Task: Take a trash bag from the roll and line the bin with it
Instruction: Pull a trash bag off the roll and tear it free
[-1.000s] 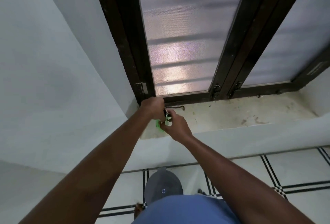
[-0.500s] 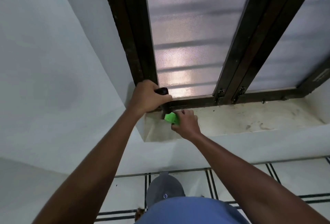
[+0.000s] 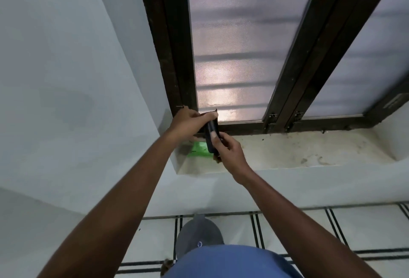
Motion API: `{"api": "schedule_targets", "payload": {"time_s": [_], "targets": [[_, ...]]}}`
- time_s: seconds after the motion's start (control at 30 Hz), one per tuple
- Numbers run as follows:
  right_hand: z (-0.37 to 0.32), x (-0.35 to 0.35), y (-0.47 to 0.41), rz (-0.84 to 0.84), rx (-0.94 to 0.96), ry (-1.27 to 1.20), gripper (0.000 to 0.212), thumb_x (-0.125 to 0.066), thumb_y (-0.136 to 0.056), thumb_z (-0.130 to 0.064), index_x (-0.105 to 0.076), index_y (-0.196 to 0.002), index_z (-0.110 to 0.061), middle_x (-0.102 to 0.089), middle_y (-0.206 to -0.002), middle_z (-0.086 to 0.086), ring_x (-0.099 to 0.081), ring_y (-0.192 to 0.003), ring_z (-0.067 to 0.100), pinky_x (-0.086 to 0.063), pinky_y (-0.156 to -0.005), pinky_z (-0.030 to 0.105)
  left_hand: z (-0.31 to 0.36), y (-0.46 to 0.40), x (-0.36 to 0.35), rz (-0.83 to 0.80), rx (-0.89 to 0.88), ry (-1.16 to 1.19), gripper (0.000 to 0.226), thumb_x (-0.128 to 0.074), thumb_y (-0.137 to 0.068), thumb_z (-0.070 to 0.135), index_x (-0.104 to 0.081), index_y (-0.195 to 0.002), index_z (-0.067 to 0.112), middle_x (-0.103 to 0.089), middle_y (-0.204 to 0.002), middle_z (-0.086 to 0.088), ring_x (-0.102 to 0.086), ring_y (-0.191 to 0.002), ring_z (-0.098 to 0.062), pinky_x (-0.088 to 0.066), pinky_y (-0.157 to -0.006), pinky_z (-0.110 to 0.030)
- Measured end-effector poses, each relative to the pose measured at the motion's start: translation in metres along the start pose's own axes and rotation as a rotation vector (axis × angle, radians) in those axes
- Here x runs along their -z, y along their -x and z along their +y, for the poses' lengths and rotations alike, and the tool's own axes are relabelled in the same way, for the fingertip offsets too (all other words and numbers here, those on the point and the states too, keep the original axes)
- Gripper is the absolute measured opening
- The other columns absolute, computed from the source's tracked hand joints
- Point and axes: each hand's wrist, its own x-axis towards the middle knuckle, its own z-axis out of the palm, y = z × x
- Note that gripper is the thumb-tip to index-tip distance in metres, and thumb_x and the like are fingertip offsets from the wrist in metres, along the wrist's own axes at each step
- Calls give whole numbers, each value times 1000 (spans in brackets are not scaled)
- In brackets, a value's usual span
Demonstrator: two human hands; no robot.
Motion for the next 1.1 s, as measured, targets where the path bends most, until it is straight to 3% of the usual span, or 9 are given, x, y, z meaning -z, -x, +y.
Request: {"api": "schedule_targets", "payload": {"time_s": [0.13, 0.33, 0.5, 0.6, 0.67, 0.77, 0.87, 1.0, 1.1], "targets": [[-10, -11, 8, 47, -50, -85, 43, -50, -116, -50, -78, -116, -18, -64, -95, 16, -60, -77, 17, -51, -61, 26, -25, 6, -18, -146, 50, 118, 49, -76, -89, 68, -77, -114, 26, -81, -107, 5, -77, -105, -13, -64, -88, -38], [-7, -18, 14, 133, -32, -99, 32, -51, -117, -45, -79, -114, -29, -72, -113, 23, -64, -80, 18, -52, -61, 24, -55, 5, -37, -33, 92, 364, 49, -64, -93, 63, -74, -124, 27, -81, -117, 3, -74, -117, -21, -56, -107, -50], [-1, -25, 11, 181, 3, -16, 24, -54, -117, -32, -74, -106, -35, -72, -109, 20, -64, -80, 17, -56, -66, 29, -59, 11, -44, -57, 242, 539, 56, -51, -96, 67, -69, -130, 26, -74, -125, -8, -70, -118, -29, -61, -104, -52], [4, -33, 11, 185, 6, -1, 24, -54, -117, -31, -76, -106, -33, -75, -98, 7, -66, -73, 13, -57, -68, 32, -63, 15, -46, -71, 131, 467, 63, -71, -82, 78, -75, -125, 31, -78, -121, -3, -74, -116, -27, -63, -101, -49], [3, -34, 8, 217, -8, -32, 23, -55, -117, -32, -76, -109, -30, -77, -95, -1, -67, -69, 9, -57, -66, 27, -68, 15, -45, 36, 55, 427, 70, -85, -74, 69, -73, -130, 29, -78, -121, 1, -76, -114, -24, -65, -97, -44], [5, -29, 1, 288, -51, -65, 24, -55, -116, -28, -75, -106, -19, -69, -87, 3, -60, -67, 13, -50, -63, 31, -69, 15, -38, 148, 82, 565, 48, -77, -89, 53, -76, -126, 22, -81, -117, -1, -77, -111, -23, -65, -97, -45], [11, -25, -3, 354, -100, -65, 22, -60, -114, -28, -77, -105, -17, -71, -92, 11, -57, -77, 17, -47, -69, 33, -68, 15, -25, 61, 183, 788, 43, -69, -95, 52, -78, -122, 19, -82, -118, -8, -75, -117, -28, -63, -100, -52], [15, -24, -5, 359, -165, -68, 21, -62, -112, -27, -78, -106, -16, -71, -92, 7, -54, -77, 16, -44, -72, 34, -84, 15, -21, 36, 113, 700, 65, -93, -81, 45, -71, -134, 16, -80, -125, -9, -77, -117, -29, -62, -102, -52], [16, -21, -8, 380, -209, -66, 21, -64, -110, -26, -77, -100, -13, -63, -83, 3, -48, -73, 18, -41, -70, 37, -83, 16, -19, 99, 165, 789, 48, -83, -87, 39, -73, -127, 15, -79, -122, -14, -78, -112, -30, -64, -97, -52]]}}
